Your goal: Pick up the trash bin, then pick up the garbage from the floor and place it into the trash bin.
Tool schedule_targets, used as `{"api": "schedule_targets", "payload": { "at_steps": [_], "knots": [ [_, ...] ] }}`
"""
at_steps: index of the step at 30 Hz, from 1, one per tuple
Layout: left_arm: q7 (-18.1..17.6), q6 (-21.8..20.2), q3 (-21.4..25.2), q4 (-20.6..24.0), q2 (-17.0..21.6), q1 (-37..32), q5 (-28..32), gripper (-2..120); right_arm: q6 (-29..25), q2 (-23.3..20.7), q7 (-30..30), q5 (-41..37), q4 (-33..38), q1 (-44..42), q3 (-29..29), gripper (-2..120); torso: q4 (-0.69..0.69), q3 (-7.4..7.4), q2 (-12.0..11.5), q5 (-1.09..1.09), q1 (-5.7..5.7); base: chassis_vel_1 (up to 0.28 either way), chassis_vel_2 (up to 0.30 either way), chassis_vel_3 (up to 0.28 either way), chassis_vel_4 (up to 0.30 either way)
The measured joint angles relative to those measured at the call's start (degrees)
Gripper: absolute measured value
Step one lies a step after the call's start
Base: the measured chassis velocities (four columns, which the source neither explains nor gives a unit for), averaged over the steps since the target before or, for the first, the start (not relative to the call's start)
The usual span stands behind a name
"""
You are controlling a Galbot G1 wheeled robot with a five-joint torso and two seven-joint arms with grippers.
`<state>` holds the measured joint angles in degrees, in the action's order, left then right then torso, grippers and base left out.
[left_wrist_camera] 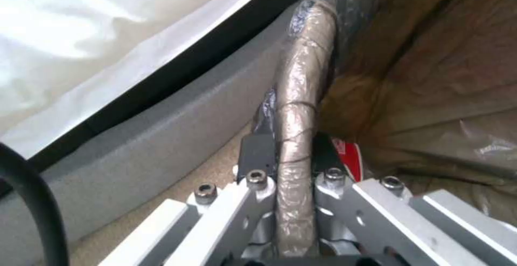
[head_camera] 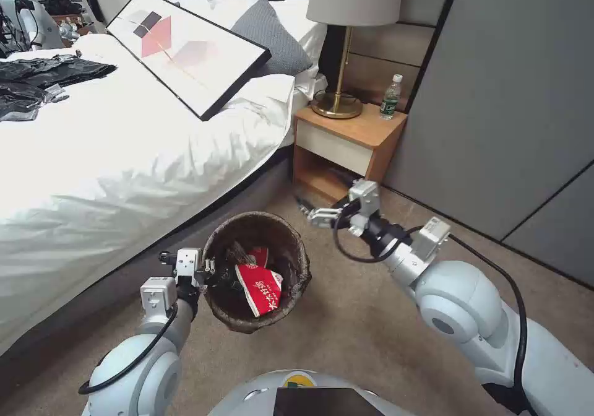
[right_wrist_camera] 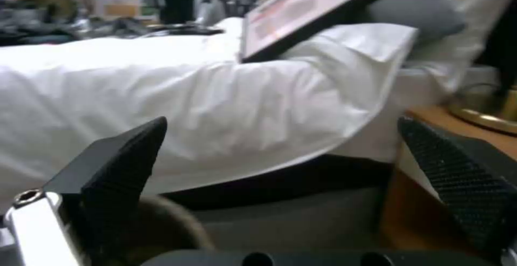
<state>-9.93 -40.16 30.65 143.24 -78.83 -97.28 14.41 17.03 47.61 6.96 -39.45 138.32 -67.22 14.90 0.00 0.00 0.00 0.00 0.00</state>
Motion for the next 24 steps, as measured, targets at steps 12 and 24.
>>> {"api": "schedule_targets", "payload": {
  "at_steps": [12, 24],
  "knots": [
    [0.1, 0.0, 0.1, 0.0, 0.4, 0.2, 0.4, 2, -9.0, 8.5, -2.8, 11.7, -2.0, -20.9, 17.5, 100, -0.01, 0.00, 0.0, -0.01, 0.00, 0.000, 0.000, 0.000, 0.000],
    [0.1, 0.0, 0.2, 0.0, 0.9, 0.1, 0.5, 2, -15.7, 19.7, -5.4, 17.8, -2.7, -31.5, 24.3, 100, 0.00, 0.00, 0.0, -0.01, 0.00, 0.000, 0.000, 0.000, 0.000]
  ]
}}
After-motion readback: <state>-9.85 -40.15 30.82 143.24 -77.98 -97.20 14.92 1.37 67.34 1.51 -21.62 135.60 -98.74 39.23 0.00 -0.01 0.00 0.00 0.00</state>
